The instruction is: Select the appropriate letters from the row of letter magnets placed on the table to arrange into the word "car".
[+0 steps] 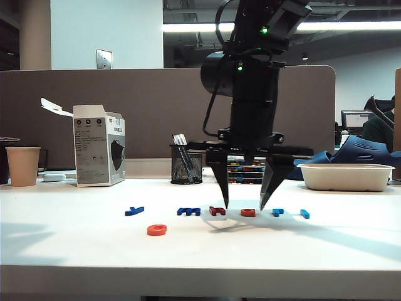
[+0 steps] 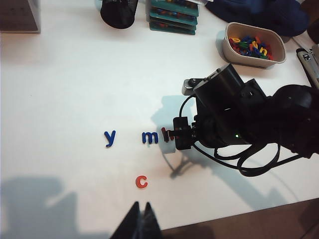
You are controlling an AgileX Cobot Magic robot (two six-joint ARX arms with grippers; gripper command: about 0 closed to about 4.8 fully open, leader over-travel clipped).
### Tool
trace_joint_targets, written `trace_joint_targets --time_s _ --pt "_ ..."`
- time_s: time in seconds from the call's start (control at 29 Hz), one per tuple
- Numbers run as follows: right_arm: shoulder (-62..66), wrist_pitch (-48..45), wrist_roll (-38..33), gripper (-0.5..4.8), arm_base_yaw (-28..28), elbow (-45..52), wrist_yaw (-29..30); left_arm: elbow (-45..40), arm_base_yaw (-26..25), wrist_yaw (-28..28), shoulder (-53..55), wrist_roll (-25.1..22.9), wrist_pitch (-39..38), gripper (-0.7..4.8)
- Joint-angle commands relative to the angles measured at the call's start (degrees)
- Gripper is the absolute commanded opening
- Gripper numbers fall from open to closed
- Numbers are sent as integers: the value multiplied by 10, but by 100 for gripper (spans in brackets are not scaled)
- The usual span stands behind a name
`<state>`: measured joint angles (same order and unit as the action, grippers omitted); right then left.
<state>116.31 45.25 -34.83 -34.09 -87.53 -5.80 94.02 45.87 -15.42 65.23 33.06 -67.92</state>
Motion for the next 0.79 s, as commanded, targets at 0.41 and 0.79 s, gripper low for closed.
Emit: trace_joint_targets --time_s 0.41,0.79 --pt "-2 3 -12 261 8 -2 0 1 0 0 -1 0 7 -5" --pt "-2 10 -31 260 4 -2 -1 1 0 0 -1 0 7 -5"
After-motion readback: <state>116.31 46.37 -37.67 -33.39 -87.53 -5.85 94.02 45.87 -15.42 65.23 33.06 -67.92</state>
